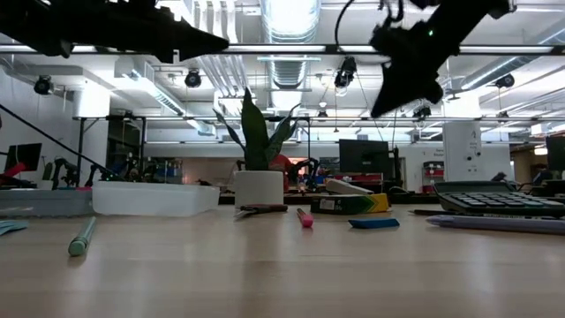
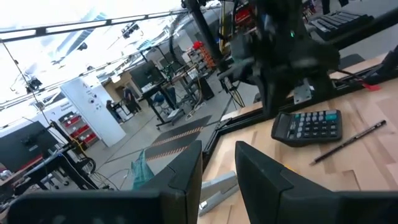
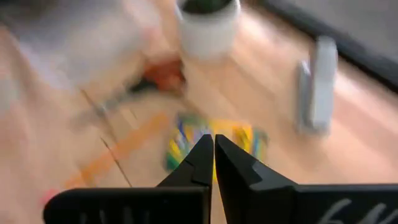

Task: Pack school essentials
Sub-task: Put the black pencil into the white and black box

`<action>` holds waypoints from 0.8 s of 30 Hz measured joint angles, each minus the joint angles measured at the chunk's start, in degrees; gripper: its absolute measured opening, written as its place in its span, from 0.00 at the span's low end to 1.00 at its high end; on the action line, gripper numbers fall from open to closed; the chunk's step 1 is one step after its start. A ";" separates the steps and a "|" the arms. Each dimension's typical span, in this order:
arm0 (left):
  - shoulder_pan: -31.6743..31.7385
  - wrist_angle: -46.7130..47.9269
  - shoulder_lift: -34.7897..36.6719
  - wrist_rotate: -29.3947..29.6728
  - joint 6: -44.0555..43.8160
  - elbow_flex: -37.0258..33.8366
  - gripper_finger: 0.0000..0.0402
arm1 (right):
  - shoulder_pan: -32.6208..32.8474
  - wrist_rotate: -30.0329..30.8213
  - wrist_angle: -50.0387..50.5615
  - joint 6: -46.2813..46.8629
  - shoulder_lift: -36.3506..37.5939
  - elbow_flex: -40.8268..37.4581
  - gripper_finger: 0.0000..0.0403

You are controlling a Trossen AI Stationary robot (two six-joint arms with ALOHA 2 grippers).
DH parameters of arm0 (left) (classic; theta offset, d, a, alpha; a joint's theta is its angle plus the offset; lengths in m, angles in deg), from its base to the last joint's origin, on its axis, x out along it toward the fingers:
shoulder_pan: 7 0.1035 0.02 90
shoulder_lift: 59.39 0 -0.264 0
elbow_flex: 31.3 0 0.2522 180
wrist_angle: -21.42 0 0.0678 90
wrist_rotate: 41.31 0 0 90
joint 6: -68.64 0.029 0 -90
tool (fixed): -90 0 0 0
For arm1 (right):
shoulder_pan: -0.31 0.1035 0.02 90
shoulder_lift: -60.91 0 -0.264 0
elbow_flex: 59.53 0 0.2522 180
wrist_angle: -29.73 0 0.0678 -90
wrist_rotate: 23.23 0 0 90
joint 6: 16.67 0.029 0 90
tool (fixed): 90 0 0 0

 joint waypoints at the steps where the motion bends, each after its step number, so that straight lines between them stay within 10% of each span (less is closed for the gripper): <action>1: 0.00 0.08 0.16 0.00 0.01 0.00 0.20 | 0.00 -0.32 2.15 0.98 -1.31 1.15 0.02; 24: 0.00 -0.16 -0.29 0.09 0.05 -0.02 0.20 | -4.62 -19.92 24.66 5.53 -23.16 10.42 0.02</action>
